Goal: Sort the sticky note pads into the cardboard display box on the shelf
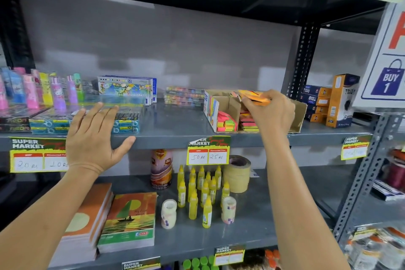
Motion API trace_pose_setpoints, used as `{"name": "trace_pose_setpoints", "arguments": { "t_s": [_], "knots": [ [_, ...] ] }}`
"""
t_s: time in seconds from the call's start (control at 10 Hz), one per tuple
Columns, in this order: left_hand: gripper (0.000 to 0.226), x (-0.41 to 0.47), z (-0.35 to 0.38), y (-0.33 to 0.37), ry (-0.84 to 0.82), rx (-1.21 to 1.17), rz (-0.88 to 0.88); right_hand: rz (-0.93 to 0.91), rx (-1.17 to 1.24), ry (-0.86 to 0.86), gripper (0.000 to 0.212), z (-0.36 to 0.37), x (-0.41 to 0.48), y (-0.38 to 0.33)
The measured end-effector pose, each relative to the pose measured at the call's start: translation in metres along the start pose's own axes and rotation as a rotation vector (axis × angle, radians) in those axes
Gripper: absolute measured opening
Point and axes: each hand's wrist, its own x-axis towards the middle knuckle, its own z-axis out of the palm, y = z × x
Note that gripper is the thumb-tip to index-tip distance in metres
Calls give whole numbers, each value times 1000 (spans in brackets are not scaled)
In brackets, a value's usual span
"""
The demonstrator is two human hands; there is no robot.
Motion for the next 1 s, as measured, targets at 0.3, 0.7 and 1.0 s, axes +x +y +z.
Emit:
{"name": "trace_pose_setpoints", "arguments": {
  "t_s": [0.3, 0.7, 1.0],
  "knots": [
    [73, 0, 0, 2, -23, -1, -13, 1, -157, -168, 59, 7, -18, 23],
    [73, 1, -4, 3, -34, -29, -3, -54, -154, -197, 55, 2, -23, 22],
    [74, 0, -2, 2, -46, -41, -13, -181, 54, -47, 52, 1, -33, 31]
  ]
}}
